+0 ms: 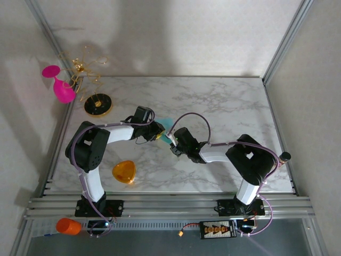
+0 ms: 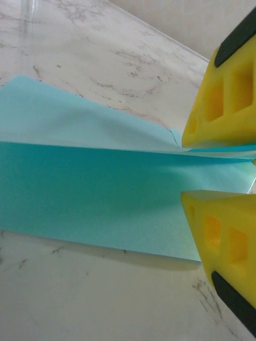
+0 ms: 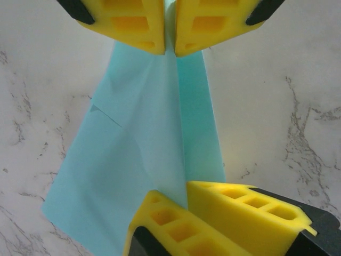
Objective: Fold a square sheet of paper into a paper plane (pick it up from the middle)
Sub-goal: Fourth fold the wing at the center of the table.
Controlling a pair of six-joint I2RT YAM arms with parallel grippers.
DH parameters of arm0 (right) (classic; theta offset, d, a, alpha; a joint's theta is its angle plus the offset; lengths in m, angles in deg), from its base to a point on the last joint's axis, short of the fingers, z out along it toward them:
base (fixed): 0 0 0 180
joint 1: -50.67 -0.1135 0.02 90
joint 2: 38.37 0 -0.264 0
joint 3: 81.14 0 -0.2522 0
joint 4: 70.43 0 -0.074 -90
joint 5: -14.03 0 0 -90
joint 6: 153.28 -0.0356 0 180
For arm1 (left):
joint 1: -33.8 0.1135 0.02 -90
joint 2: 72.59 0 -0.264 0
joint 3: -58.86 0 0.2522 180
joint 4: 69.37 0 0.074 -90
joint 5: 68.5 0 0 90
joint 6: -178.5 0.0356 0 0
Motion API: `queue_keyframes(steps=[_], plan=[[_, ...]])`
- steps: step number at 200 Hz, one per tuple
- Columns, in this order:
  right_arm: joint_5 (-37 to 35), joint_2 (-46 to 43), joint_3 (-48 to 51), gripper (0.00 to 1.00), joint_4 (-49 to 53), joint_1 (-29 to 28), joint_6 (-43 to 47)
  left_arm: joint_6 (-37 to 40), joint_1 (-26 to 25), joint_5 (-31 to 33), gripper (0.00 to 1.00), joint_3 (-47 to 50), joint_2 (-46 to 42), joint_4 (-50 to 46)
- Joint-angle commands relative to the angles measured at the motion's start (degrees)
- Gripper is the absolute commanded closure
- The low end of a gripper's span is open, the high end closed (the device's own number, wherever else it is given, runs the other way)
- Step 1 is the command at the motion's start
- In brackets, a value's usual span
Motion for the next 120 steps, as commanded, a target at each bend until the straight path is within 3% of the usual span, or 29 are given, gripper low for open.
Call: queue_keyframes(steps=[1, 43, 120], plan=[[0.3, -0.9, 0.5, 0.85, -1.0, -0.4, 0.9, 0.8, 0.1, -1.6, 0.78, -1.8, 0.6, -0.7], [-0.1, -0.8, -1.0, 0.73, -0.3, -0.4, -1.2, 0.3, -0.1, -1.2, 0.94, -1.5, 0.1, -0.8], [-2.1, 2.6, -5.4, 0.69, 1.5, -0.6, -6.0, -2.1, -0.7, -0.6, 0.96, -0.5, -0.7, 0.7]])
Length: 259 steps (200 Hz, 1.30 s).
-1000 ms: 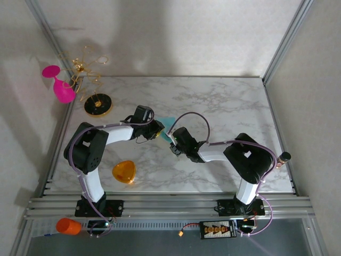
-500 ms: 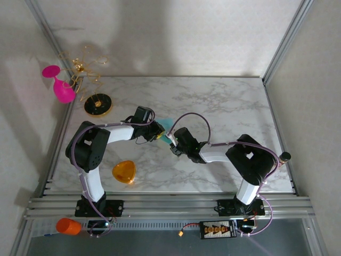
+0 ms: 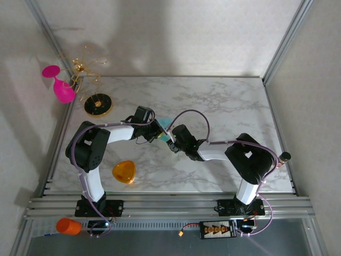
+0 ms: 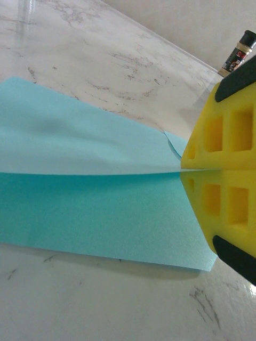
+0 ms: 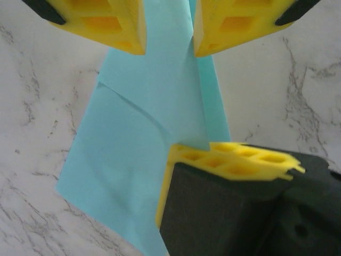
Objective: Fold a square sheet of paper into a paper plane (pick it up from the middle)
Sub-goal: Fourth fold the wing at the center of the table.
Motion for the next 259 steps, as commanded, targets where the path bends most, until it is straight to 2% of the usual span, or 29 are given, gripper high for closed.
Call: queue_keyframes(steps=[1, 94, 134, 180, 212, 259], plan=[[-1.6, 1.5, -1.9, 0.69, 1.1, -0.6, -2.2, -1.3, -0.5, 0.0, 0.96, -0.4, -0.8, 0.6], [-9.1, 4.0, -5.7, 0.71, 7.7, -3.0, -5.2, -2.8, -0.7, 0.8, 0.96, 0.1, -1.0, 1.2], [-12.3, 1.8, -5.9, 0.64, 10.5, -3.4, -8.0, -3.3, -0.7, 1.3, 0.96, 0.1, -1.4, 1.1], [-12.6, 0.7, -7.6, 0.55, 14.9, -4.5, -11.0, -3.6, -0.7, 1.4, 0.96, 0.0, -1.5, 0.9], [-10.7, -3.6, -7.1, 0.47, 16.6, -4.5, -15.3, -3.5, -0.7, 1.5, 0.96, -0.1, -1.8, 0.3], [-9.2, -5.4, -6.0, 0.45, 15.5, -4.5, -15.7, -3.8, -0.7, 1.4, 0.95, -0.1, -1.7, 0.2]])
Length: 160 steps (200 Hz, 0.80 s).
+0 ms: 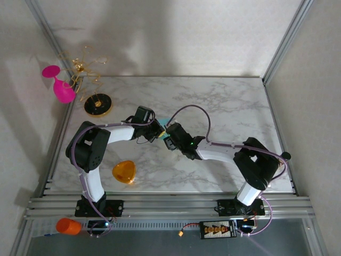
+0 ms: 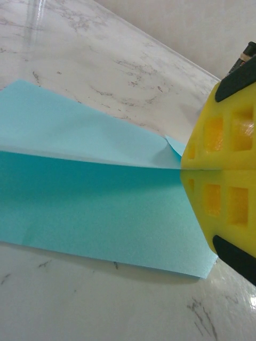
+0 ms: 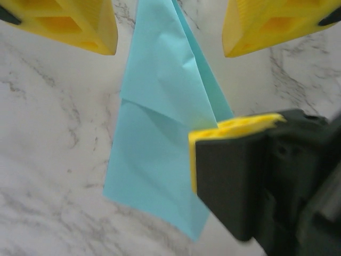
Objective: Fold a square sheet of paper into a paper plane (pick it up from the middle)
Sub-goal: Fourth fold the wing at the center of the table.
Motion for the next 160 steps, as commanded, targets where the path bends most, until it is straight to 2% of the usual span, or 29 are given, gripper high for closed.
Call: queue_keyframes(steps=[1, 64, 101, 160], plan=[[0.9, 0.0, 0.0, 0.45, 0.5, -0.5, -1.0, -1.0, -0.3, 0.9, 0.95, -0.1, -1.7, -0.7], [2.4, 6.9, -4.0, 0.53, 2.0, -0.5, 0.5, -1.8, -0.2, 0.3, 0.93, -0.8, -2.3, -2.0], [-1.4, 10.3, -6.1, 0.59, 2.5, -0.5, 0.9, -2.0, -0.3, 0.0, 0.93, -1.0, -2.4, -2.9], [-2.8, 12.3, -6.4, 0.64, 2.1, -0.5, 2.8, -3.1, -0.2, -0.3, 0.92, -1.2, -2.5, -2.5]])
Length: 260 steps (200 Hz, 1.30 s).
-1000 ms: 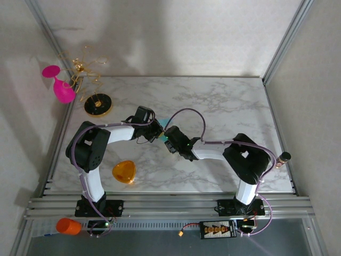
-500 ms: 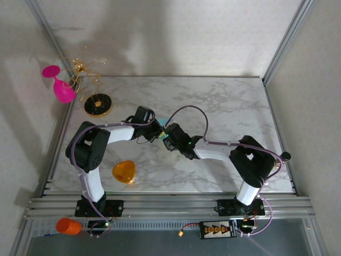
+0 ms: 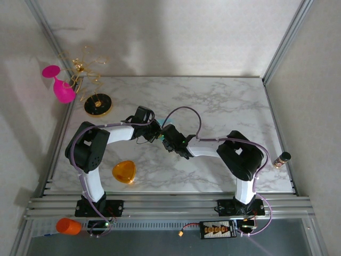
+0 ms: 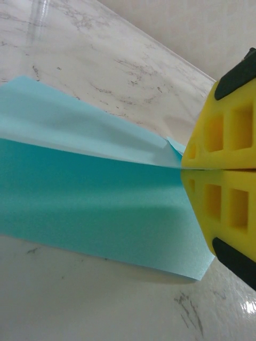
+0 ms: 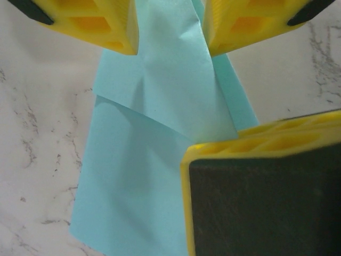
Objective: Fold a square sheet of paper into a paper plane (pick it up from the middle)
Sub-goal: Fourth fold the wing at the center of the table.
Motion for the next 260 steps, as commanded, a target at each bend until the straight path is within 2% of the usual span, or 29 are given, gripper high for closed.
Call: queue_keyframes(steps=[1, 48, 71, 154, 182, 208, 260], plan=[[-2.1, 0.8, -1.3, 0.64, 0.6, -0.5, 1.4, -1.3, -0.2, -0.3, 0.92, -1.2, -1.9, -1.3], [-1.6, -0.3, 0.3, 0.76, -0.6, -0.5, 3.6, -1.8, 0.2, -0.4, 0.87, -1.4, -2.0, -1.2], [-1.5, -0.8, 1.0, 0.84, -0.9, -0.5, 4.8, -1.3, 1.0, -0.2, 0.8, -1.6, -2.3, -1.9], [2.0, -3.2, 3.8, 0.91, -4.4, 0.8, 8.8, 2.9, 8.9, 3.4, 0.63, 0.8, -9.0, -6.0], [6.9, -4.4, 4.5, 0.92, -6.2, 2.5, 11.0, 2.5, 8.6, 2.2, 0.64, 5.6, -10.9, -1.3], [11.3, -4.8, 4.6, 0.92, -6.8, 4.2, 12.4, 1.6, 7.0, -0.7, 0.72, 8.6, -8.9, 3.8], [13.6, -4.2, 4.6, 0.92, -7.1, 5.1, 13.2, 2.5, 3.3, -3.0, 0.79, 5.4, -2.0, 5.5]])
